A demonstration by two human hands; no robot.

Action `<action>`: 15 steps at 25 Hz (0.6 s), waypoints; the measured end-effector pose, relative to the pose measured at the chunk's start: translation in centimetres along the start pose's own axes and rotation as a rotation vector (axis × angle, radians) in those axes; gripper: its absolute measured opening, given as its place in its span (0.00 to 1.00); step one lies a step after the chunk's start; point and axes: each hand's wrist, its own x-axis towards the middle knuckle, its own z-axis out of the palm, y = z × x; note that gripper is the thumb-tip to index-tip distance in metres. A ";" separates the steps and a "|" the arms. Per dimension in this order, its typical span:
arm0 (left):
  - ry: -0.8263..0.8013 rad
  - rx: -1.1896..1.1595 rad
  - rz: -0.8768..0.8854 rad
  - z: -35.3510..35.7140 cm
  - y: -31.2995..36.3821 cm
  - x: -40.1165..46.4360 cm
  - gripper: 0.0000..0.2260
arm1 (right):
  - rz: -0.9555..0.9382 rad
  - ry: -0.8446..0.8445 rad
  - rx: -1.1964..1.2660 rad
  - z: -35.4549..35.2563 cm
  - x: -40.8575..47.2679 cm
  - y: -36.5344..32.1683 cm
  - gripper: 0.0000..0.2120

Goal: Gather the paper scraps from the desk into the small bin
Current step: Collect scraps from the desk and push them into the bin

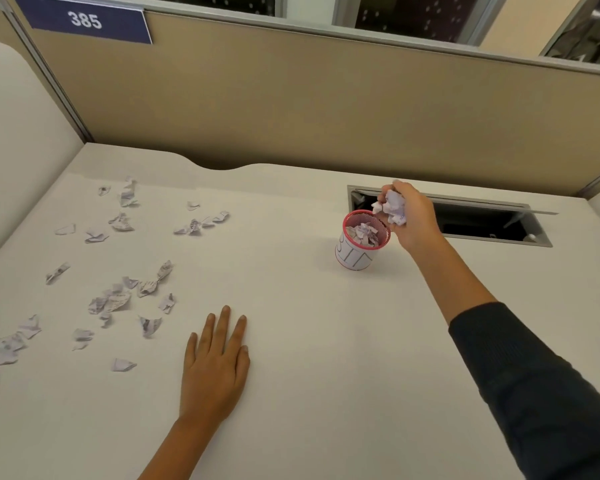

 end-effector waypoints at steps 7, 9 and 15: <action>-0.025 0.032 -0.013 0.4 -0.2 0.4 0.24 | -0.279 -0.070 -0.368 -0.2 2.1 1.4 0.24; -0.027 0.020 -0.012 0.3 -0.2 0.4 0.24 | -0.343 -0.068 -0.328 -0.3 1.8 1.0 0.23; -0.022 0.016 -0.003 0.3 -0.3 0.3 0.24 | -0.446 0.021 -0.241 -1.0 -1.0 1.5 0.15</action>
